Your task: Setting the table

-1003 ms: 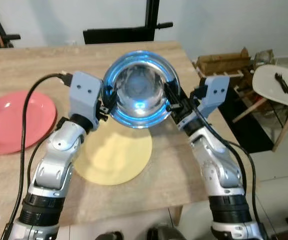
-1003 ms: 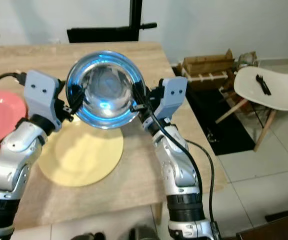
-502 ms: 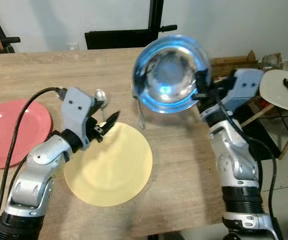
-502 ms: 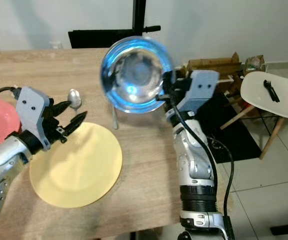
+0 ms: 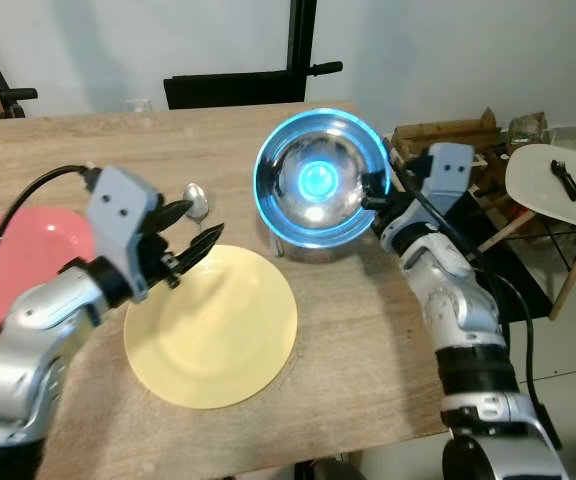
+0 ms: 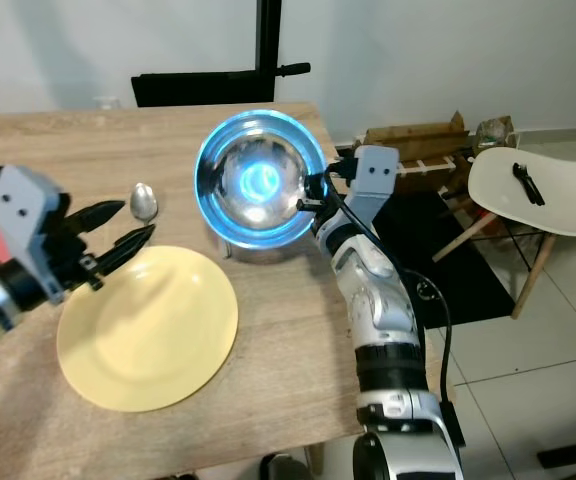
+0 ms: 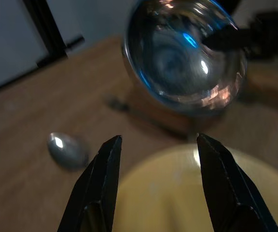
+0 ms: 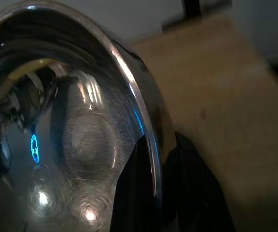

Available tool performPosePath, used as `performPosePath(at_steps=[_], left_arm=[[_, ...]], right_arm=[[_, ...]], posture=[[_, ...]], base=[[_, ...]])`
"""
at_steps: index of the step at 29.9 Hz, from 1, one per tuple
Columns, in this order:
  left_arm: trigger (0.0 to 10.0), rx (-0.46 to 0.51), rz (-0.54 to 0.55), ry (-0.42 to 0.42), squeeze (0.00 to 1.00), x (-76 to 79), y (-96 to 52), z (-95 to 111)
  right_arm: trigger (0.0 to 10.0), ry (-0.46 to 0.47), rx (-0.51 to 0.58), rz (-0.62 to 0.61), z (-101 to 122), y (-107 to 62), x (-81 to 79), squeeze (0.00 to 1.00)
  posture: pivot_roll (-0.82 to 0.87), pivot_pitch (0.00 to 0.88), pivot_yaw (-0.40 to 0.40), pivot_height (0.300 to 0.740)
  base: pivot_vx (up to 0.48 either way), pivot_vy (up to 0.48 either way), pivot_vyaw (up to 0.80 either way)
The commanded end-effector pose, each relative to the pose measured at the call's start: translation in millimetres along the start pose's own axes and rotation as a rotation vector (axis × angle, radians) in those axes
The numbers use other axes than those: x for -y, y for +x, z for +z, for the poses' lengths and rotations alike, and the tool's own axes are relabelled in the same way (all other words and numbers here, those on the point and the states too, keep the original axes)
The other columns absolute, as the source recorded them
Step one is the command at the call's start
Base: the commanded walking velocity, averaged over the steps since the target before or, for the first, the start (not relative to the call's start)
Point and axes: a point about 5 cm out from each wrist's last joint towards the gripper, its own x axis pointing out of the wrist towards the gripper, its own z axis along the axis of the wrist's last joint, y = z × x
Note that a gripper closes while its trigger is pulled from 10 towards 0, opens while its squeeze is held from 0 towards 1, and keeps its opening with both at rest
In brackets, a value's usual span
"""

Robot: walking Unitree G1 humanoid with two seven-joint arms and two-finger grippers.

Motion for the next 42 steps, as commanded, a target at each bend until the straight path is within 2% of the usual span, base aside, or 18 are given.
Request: performPosePath(at_steps=[1,4,5,6,7,9,10,12,13,14,15,16,28,32,33,34,35,42], left_arm=[[10.0,-0.013,-0.022,-0.004,0.00,0.0,-8.0,0],[10.0,-0.019,-0.011,0.000,0.00,-1.4,-11.7,1],[10.0,-0.023,-0.007,0.001,0.00,-1.3,-13.3,0],[10.0,-0.024,-0.004,0.001,0.00,-1.0,-14.3,0],[10.0,-0.026,-0.004,-0.002,0.00,0.0,-15.4,0],[10.0,-0.029,-0.004,-0.005,0.00,1.8,-16.7,-1],[10.0,-0.030,-0.005,-0.009,0.00,2.7,-17.0,-2],[10.0,-0.030,-0.005,-0.009,0.00,2.7,-17.0,-2],[10.0,-0.034,-0.007,-0.012,0.00,3.7,-17.0,-2],[10.0,-0.034,-0.007,-0.012,0.00,3.7,-17.0,-2],[10.0,-0.036,-0.010,-0.017,0.00,4.9,-16.5,-3],[10.0,-0.038,-0.016,-0.021,0.00,6.1,-15.9,-4],[10.0,-0.037,-0.027,-0.036,0.00,8.2,-12.7,-4],[10.0,-0.048,0.019,-0.038,0.00,7.8,-8.6,-10],[10.0,-0.052,0.052,-0.044,0.00,6.1,-6.8,-14],[10.0,-0.052,0.052,-0.044,0.00,6.1,-6.8,-14],[10.0,-0.055,0.131,-0.048,0.00,3.2,-2.0,-19],[10.0,-0.021,0.368,-0.040,0.00,-0.7,8.4,-20]], right_arm=[[10.0,0.068,-0.021,0.005,3,4.2,1.7,0.00],[10.0,0.087,-0.030,-0.012,7,8.4,4.6,0.00],[10.0,0.101,-0.041,-0.020,9,10.0,6.2,0.10],[10.0,0.107,-0.047,-0.024,10,10.7,7.3,0.10],[10.0,0.113,-0.052,-0.016,12,10.3,7.7,0.40],[10.0,0.123,-0.059,-0.010,14,8.8,8.7,0.44],[10.0,0.115,-0.062,-0.007,14,7.5,9.4,0.54],[10.0,0.115,-0.062,-0.007,14,7.5,9.4,0.54],[10.0,0.117,-0.070,-0.007,14,6.5,10.3,0.80],[10.0,0.117,-0.070,-0.007,14,6.5,10.3,0.80],[10.0,0.112,-0.076,-0.005,13,4.9,11.5,0.95],[10.0,0.113,-0.082,-0.011,13,3.6,13.6,1.00],[10.0,0.124,-0.060,-0.030,19,2.7,18.3,1.00],[10.0,0.050,0.083,-0.037,41,-4.5,19.1,1.00],[10.0,0.024,0.155,-0.028,50,-8.8,16.8,0.75],[10.0,0.024,0.155,-0.028,50,-8.8,16.8,0.75],[10.0,-0.006,0.276,0.003,64,-19.9,9.5,0.00],[10.0,-0.178,0.448,0.074,63,-57.6,-25.4,0.00]], posture=[[0.03,0.086,0.002,0.740],[0.04,0.089,-0.005,0.740],[0.04,0.090,-0.009,0.740],[0.04,0.091,-0.012,0.740],[0.04,0.091,-0.013,0.740],[0.04,0.094,-0.015,0.740],[0.03,0.095,-0.015,0.740],[0.03,0.095,-0.015,0.740],[0.03,0.097,-0.015,0.740],[0.03,0.097,-0.015,0.740],[0.02,0.097,-0.014,0.740],[0.02,0.097,-0.013,0.740],[0.01,0.091,-0.011,0.740],[0.01,0.085,-0.010,0.740],[0.01,0.085,-0.010,0.740],[0.01,0.085,-0.010,0.740],[0.01,0.082,-0.006,0.740],[0.00,0.076,0.013,0.740]], base=[[0.000,0.000,0.00],[0.000,0.000,0.00],[0.000,0.000,0.00],[0.000,0.000,0.00],[0.000,0.000,0.00],[0.000,0.000,0.00],[0.000,0.000,0.00],[0.000,0.000,0.00],[0.000,0.000,0.00],[0.000,0.000,0.00],[0.000,0.000,0.00],[0.000,0.000,0.00],[0.000,0.000,0.00],[0.000,0.000,0.00],[0.000,0.000,0.00],[0.000,0.000,0.00],[0.000,0.000,0.00],[0.000,0.000,0.00]])
